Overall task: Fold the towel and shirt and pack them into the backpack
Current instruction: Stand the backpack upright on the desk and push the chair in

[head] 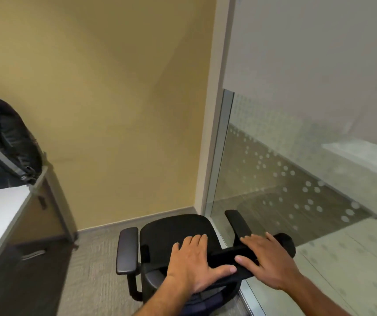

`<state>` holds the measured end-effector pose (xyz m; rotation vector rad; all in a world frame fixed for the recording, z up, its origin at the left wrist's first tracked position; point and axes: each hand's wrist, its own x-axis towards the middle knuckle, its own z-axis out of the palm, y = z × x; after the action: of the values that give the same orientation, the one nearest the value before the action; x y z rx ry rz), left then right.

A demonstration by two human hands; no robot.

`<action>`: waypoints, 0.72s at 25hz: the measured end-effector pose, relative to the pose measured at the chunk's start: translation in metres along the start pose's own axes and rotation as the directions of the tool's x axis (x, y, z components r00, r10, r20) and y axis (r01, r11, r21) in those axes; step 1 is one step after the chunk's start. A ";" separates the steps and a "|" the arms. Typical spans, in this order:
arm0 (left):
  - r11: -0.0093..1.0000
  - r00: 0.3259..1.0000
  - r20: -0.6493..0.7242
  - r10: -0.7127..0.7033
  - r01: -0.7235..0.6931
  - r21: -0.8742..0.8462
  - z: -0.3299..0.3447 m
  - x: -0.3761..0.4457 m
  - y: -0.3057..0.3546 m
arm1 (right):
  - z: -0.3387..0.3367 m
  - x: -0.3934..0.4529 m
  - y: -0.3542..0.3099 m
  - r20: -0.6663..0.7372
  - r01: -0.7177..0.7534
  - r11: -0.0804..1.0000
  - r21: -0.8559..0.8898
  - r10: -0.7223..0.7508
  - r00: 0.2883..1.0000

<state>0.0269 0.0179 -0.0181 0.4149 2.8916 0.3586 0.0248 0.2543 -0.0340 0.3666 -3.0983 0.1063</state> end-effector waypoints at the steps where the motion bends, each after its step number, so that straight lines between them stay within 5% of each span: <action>1: 0.999 1.000 0.003 -0.030 0.030 0.026 0.000 -0.001 0.000 | -0.001 0.001 -0.001 -0.011 0.014 1.000 -0.005 -0.014 1.000; 18: 0.987 0.988 -0.014 -0.154 0.155 0.054 0.000 -0.025 -0.025 | 0.011 0.012 -0.015 -0.248 0.162 0.986 -0.030 -0.164 0.955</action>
<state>0.0443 -0.0124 -0.0204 0.1955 2.9249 0.2580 0.0165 0.2357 -0.0435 0.5597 -2.8067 0.1238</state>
